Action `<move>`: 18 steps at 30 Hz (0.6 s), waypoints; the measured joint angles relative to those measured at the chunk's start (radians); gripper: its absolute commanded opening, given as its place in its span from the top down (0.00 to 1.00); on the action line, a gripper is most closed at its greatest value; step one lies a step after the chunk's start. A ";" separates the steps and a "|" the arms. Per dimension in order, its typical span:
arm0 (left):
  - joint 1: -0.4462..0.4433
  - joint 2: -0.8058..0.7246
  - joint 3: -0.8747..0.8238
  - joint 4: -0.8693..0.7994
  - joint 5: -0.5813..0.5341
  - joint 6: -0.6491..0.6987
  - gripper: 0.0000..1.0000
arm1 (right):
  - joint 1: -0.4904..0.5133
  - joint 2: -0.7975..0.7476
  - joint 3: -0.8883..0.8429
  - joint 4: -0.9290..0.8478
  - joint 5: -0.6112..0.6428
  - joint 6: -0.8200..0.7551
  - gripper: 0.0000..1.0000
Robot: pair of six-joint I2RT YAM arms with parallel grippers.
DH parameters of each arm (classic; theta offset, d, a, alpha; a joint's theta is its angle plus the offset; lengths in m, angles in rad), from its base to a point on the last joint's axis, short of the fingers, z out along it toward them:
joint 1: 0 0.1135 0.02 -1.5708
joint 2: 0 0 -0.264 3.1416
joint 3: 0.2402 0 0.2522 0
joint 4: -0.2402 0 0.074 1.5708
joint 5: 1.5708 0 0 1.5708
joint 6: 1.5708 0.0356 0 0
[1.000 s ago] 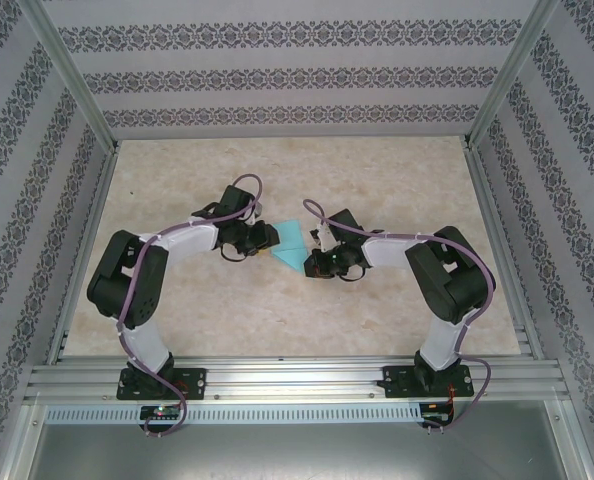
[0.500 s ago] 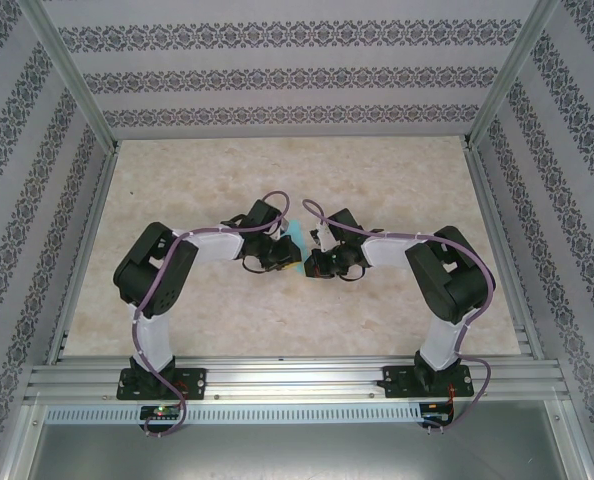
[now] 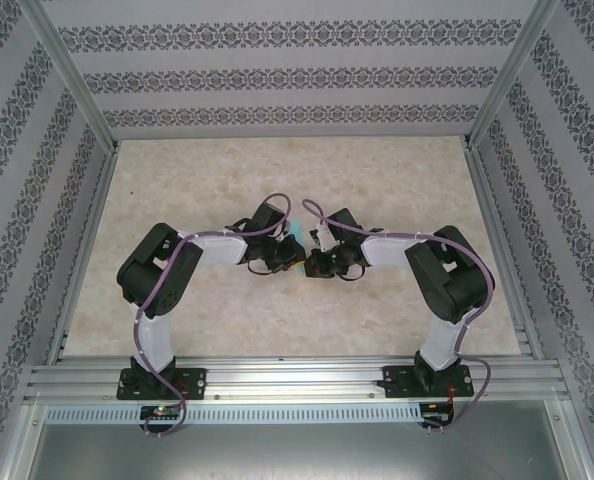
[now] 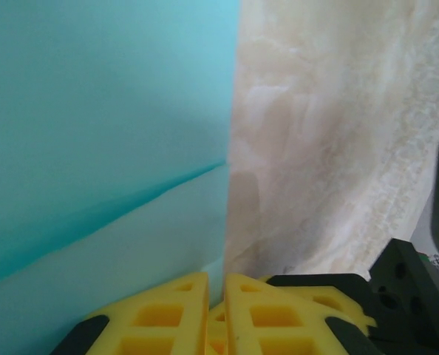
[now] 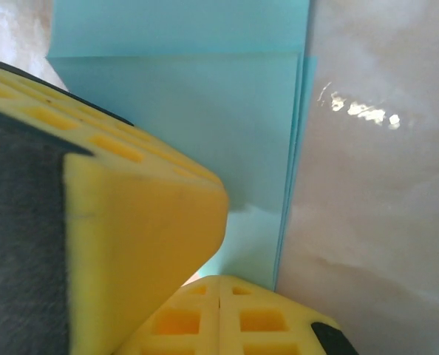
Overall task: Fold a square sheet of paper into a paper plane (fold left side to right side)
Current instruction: Third fold the triangle at the center of the table.
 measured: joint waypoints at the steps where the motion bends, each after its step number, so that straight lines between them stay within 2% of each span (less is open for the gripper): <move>1: 0.000 0.000 -0.006 0.004 -0.004 -0.009 0.85 | 0.000 0.000 0.001 -0.001 0.000 0.000 0.94; 9: -0.008 0.000 -0.024 0.020 -0.030 -0.069 0.85 | 0.007 0.001 0.008 -0.013 0.010 0.000 0.95; 18: -0.020 0.000 -0.003 -0.027 -0.090 -0.069 0.85 | 0.025 0.007 0.041 -0.071 0.050 -0.013 0.95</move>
